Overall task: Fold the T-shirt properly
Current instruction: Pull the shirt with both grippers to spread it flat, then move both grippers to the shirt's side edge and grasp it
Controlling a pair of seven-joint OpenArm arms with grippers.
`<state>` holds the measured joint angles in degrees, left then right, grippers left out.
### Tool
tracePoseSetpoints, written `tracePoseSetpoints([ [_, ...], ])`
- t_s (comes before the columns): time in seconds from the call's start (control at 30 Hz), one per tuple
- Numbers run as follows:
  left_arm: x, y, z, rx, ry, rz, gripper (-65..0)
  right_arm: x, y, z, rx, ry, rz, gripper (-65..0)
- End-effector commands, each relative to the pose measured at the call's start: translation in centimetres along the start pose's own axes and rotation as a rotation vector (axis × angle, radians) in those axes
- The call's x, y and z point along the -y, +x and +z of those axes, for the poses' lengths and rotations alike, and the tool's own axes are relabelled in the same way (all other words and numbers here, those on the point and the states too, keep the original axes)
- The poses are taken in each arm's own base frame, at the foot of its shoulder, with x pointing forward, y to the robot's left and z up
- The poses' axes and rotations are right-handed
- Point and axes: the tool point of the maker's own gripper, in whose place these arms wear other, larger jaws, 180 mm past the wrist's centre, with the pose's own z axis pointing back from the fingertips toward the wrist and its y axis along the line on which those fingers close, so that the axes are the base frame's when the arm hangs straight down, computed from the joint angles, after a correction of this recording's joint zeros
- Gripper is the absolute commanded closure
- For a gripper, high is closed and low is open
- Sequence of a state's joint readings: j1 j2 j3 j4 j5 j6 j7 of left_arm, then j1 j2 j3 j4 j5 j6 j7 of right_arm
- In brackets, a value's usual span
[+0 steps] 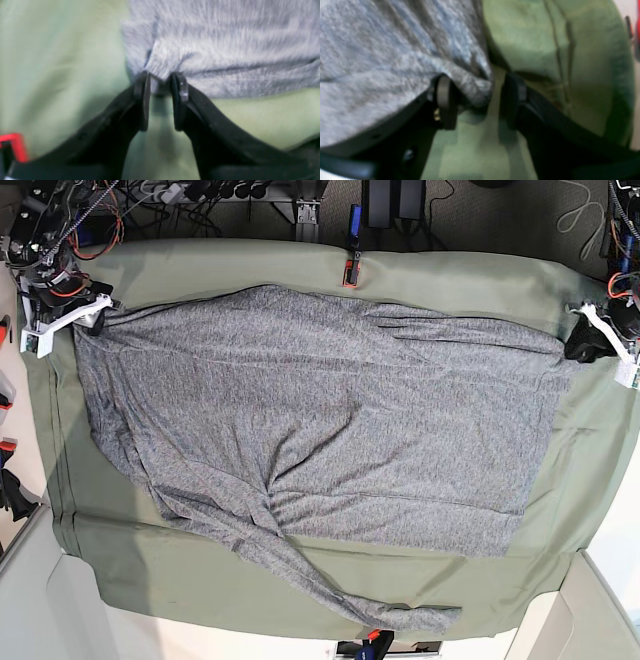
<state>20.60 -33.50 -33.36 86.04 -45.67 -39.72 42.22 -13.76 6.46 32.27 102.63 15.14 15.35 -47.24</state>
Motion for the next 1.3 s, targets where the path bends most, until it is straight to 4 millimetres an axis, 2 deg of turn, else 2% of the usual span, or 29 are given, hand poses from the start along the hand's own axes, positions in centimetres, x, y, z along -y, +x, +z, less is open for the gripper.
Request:
tracePoseSetpoints([
  [0.0, -0.6, 3.4, 1.2, 0.101, 0.003, -0.014, -18.3, 0.3, 2.3, 0.8, 0.081, 0.0, -0.006, -29.3],
  [0.07, -0.9, 5.1, 2.3, 0.171, 0.003, 0.004, -18.3, 0.4, 3.7, 1.7, 0.135, 0.013, -0.03, -29.3],
  [0.13, -0.7, 6.1, 2.5, 0.19, 0.001, -0.012, -18.4, 0.0, 5.3, 2.1, 0.193, 0.028, -0.037, -29.3],
  [0.23, -0.2, 8.0, 1.9, 0.228, -0.012, -0.039, -19.0, -0.7, 8.4, 2.0, 0.284, 0.048, -0.043, -29.3],
  [0.3, 0.6, 9.4, 1.2, 0.253, -0.036, -0.061, -23.3, -0.9, 10.4, 1.6, 0.324, 0.051, -0.053, -29.3],
  [0.43, 1.5, 11.7, -1.2, 0.268, -0.019, -0.123, -30.7, -1.2, 14.1, 0.2, 0.378, 0.06, -0.084, -29.3],
  [0.53, 1.9, 13.2, -3.7, 0.254, -0.009, -0.17, -30.8, -1.0, 16.8, -1.5, 0.407, 0.061, -0.119, -29.3],
  [0.67, 2.2, 15.2, -6.8, 0.239, -0.032, -0.182, -30.8, -0.7, 18.6, -4.8, 0.376, 0.081, -0.166, -29.3],
  [0.73, 1.9, 16.3, -8.2, 0.242, -0.034, -0.166, -30.8, -0.8, 18.6, -6.6, 0.34, 0.095, -0.18, -29.3],
  [0.8, 0.6, 17.4, -9.5, 0.244, 0.009, -0.122, -30.8, -1.4, 17.8, -8.5, 0.284, 0.107, -0.169, -29.3],
  [0.9, -1.1, 18.5, -11.1, 0.24, 0.05, -0.063, -30.8, -2.9, 15.3, -11.0, 0.181, 0.121, -0.11, -29.3],
  [0.97, -1.9, 19.2, -12.1, 0.242, 0.065, -0.029, -30.8, -3.9, 13.7, -12.0, 0.132, 0.135, -0.086, -29.3],
  [1.03, -2.4, 19.8, -13.1, 0.246, 0.073, 0.019, -30.8, -4.6, 12.8, -12.5, 0.101, 0.146, -0.069, -29.3],
  [1.13, -2.6, 19.8, -14.9, 0.248, 0.067, 0.119, -30.8, -5.2, 12.4, -12.6, 0.088, 0.156, -0.054, -29.3],
  [1.27, -2.5, 17.7, -16.8, 0.24, 0.08, 0.181, -30.8, -5.5, 12.2, -12.7, 0.075, 0.16, -0.056, -29.3],
])
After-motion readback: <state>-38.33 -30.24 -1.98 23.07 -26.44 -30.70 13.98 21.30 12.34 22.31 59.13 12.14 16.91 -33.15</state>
